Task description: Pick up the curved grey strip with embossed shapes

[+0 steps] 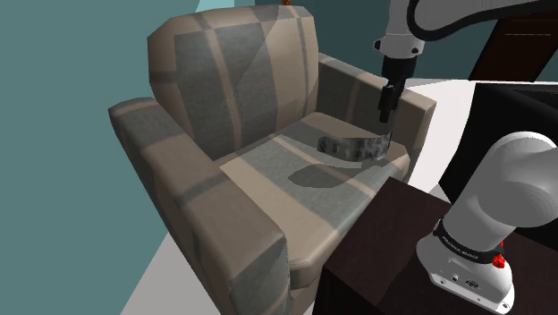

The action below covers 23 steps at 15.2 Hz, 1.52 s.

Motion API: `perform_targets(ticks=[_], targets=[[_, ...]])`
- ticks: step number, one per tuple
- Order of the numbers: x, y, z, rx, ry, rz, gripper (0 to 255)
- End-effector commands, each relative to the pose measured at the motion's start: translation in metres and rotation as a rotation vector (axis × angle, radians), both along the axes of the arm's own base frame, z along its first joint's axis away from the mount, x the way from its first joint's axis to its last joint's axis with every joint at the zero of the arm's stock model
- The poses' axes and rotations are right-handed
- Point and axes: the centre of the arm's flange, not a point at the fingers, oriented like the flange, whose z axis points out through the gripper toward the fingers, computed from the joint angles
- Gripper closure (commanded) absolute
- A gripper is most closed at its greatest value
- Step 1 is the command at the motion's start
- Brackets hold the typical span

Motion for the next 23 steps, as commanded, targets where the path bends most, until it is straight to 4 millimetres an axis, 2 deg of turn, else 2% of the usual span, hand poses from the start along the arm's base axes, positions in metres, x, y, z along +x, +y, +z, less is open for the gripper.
perform_targets(ticks=[1,12,23], targets=[[0.004,-0.019,-0.014,-0.004,-0.003,0.044,0],[0.034,-0.119,-0.109,-0.02,-0.014,0.266,0],[0.087,-0.211,-0.202,-0.035,-0.025,0.488,0]])
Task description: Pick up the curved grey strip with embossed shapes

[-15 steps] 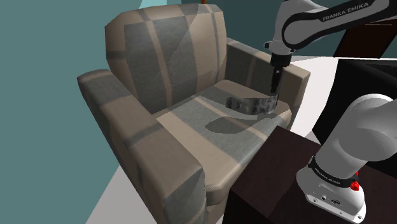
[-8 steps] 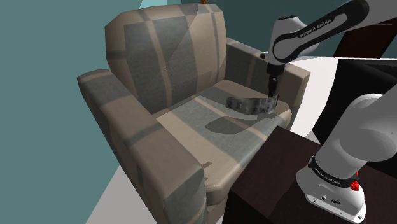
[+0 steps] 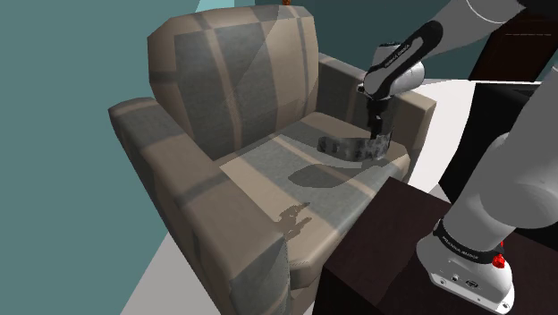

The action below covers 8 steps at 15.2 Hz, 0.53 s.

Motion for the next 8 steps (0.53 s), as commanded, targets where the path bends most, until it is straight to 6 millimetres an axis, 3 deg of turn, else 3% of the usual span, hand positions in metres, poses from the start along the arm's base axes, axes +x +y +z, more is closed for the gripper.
perform_targets(ticks=[1,6,8], targets=[[0.006,-0.018,-0.019,-0.005,-0.003,0.044,0],[0.038,-0.055,-0.06,-0.012,-0.008,0.145,0],[0.041,-0.058,-0.069,-0.013,-0.008,0.154,0]])
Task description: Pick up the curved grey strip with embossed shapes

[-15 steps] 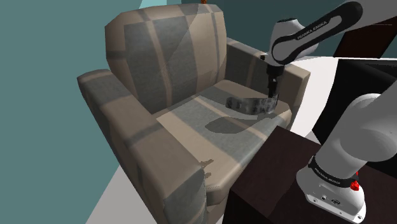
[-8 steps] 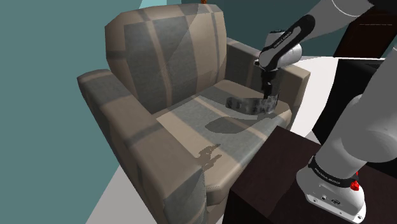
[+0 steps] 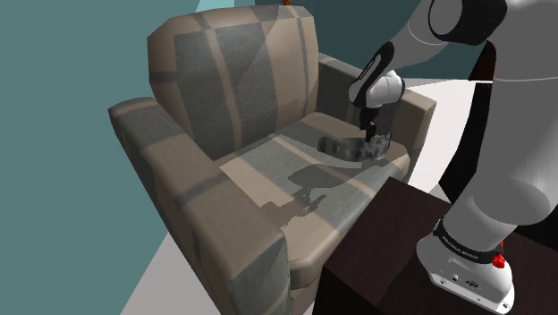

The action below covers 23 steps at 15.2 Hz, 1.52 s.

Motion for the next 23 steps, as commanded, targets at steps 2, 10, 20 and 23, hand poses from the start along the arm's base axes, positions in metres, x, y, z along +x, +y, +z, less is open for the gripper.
perform_targets(ticks=[2,10,20,23], targets=[[0.002,-0.003,-0.018,0.0,-0.001,0.009,0],[0.002,-0.003,-0.042,0.0,-0.001,0.009,255],[0.002,-0.003,-0.031,0.0,-0.001,0.009,255],[0.002,-0.003,-0.015,0.0,-0.001,0.009,255]])
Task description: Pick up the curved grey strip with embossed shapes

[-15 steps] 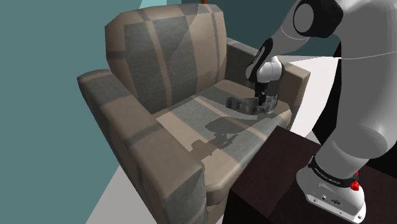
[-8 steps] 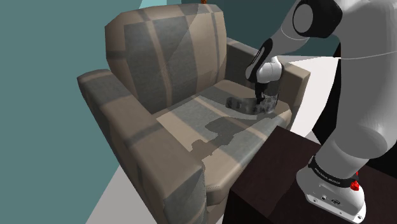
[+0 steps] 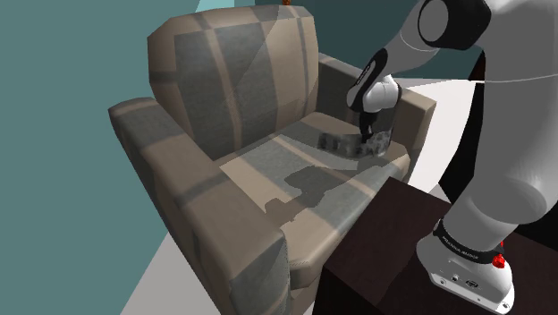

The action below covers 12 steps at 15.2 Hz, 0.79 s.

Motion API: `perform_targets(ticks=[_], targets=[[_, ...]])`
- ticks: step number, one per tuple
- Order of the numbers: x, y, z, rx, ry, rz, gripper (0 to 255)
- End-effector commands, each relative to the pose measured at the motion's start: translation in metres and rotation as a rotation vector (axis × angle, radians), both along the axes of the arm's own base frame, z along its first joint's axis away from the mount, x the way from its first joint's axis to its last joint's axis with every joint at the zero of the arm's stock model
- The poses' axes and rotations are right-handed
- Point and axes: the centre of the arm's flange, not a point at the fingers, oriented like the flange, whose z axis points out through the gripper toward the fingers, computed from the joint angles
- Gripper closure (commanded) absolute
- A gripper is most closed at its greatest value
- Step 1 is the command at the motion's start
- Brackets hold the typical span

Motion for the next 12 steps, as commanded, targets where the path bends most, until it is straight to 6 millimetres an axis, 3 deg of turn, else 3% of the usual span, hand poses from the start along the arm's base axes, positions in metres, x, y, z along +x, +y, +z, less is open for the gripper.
perform_targets(ticks=[1,10,12], targets=[[-0.001,0.001,0.012,0.0,-0.001,0.0,255],[-0.001,0.001,0.06,0.0,-0.001,0.0,255],[-0.001,0.001,0.06,0.0,-0.001,0.0,255]])
